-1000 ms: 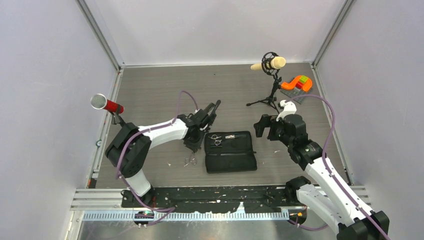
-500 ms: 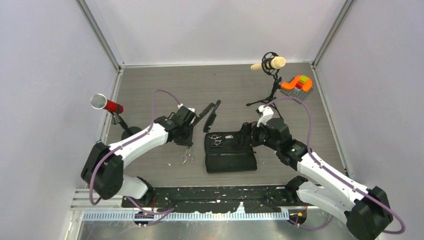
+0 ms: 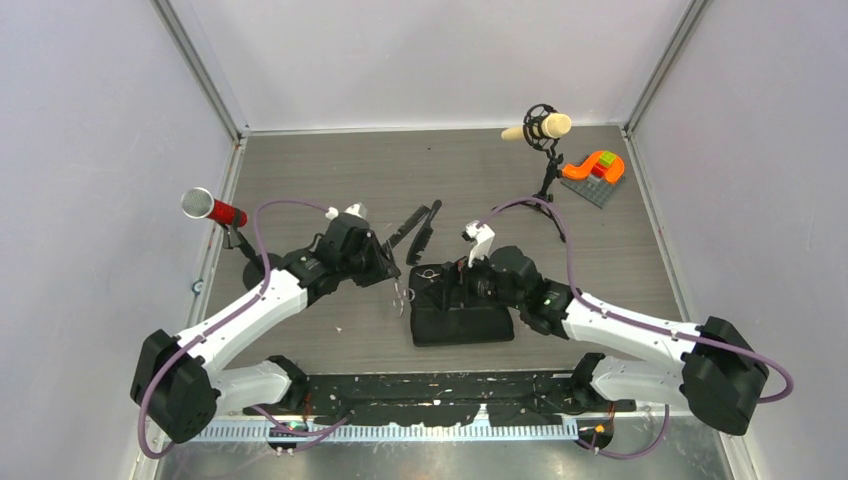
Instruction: Sort the hair-cutting tools
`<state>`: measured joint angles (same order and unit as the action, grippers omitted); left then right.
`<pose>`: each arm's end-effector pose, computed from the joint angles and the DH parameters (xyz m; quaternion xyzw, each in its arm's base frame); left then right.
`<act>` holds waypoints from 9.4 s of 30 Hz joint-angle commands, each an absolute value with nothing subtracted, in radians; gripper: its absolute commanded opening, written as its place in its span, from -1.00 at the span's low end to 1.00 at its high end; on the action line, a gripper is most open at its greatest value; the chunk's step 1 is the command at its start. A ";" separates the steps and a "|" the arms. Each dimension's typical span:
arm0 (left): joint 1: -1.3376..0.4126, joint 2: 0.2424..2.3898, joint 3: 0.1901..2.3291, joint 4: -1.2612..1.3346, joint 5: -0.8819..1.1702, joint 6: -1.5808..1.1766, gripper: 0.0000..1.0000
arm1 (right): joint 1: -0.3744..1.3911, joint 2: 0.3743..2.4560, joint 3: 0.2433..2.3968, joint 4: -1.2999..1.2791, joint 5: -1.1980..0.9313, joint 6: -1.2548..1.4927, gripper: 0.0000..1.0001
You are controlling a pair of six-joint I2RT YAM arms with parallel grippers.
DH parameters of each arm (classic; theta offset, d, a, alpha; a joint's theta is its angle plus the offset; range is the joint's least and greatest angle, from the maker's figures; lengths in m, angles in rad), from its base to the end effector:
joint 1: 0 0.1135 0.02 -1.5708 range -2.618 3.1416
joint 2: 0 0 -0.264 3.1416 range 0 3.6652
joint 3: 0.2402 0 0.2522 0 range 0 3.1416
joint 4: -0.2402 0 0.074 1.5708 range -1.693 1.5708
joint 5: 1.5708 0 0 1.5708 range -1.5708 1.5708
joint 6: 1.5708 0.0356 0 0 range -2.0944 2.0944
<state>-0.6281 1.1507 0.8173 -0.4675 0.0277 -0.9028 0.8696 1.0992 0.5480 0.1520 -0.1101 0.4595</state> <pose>0.1934 -0.1417 0.2524 -0.1217 0.9187 -0.2694 0.2619 0.1525 0.1866 0.2290 -0.1992 0.8084 0.3765 0.4063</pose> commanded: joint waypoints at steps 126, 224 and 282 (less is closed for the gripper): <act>-0.551 1.267 0.584 -0.429 -0.079 -0.635 -0.11 | 0.558 1.555 0.741 -0.345 -0.762 0.135 -0.90; -0.543 1.241 0.557 -0.399 -0.035 -0.625 -0.25 | 0.936 1.501 0.863 -0.471 0.078 0.336 -0.89; -0.543 1.196 0.525 -0.377 -0.005 -0.652 -0.30 | 1.020 1.606 1.060 -0.347 0.032 0.348 -0.15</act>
<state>-0.5335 1.1946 0.5484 -0.4614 -0.0807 -0.6212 1.0065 1.6970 1.0451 -0.4488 0.0200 0.3233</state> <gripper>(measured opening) 0.353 0.389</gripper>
